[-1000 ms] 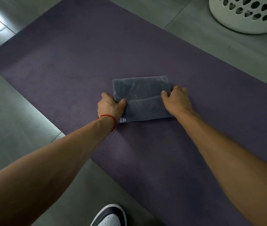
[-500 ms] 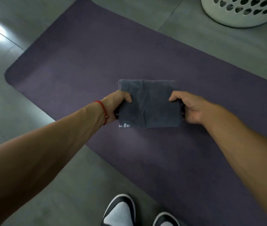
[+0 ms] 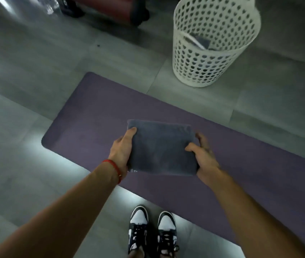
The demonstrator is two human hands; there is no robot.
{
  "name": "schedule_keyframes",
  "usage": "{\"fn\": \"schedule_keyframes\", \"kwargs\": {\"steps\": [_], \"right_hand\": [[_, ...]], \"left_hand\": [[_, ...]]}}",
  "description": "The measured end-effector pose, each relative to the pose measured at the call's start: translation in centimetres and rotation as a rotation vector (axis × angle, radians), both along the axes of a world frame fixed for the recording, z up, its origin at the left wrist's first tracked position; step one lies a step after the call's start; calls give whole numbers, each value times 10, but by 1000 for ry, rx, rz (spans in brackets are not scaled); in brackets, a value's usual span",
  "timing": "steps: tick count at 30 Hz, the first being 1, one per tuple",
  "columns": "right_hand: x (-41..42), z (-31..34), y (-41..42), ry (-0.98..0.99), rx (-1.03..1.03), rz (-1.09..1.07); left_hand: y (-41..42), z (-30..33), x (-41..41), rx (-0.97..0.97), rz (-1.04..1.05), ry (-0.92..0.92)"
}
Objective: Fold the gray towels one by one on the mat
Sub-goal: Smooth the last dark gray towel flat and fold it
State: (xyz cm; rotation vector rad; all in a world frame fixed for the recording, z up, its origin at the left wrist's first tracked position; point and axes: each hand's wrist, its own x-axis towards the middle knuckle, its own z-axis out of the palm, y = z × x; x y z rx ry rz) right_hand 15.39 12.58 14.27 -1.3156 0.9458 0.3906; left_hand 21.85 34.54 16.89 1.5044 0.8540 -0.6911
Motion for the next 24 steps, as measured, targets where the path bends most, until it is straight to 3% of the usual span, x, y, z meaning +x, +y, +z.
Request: {"fn": "schedule_keyframes", "kwargs": {"steps": [6,11,15,20,24], "right_hand": [[-20,205,-37,1,-59,-36],[-4,332,-38,-34,-253,-141],[29,369,-51,-65,-453,-84],[72,372,-76,-70,-457,-124],[115,345,-110,-42,-415,-167]], "left_hand": [[-30,175,-7,-55,-141,-4],[-53,273,5,-171,-62,70],[-66,312,37,-251,-76,-6],[-79,278,102,-209,-223,-86],[-100,304,144,-188,-304,-112]]}}
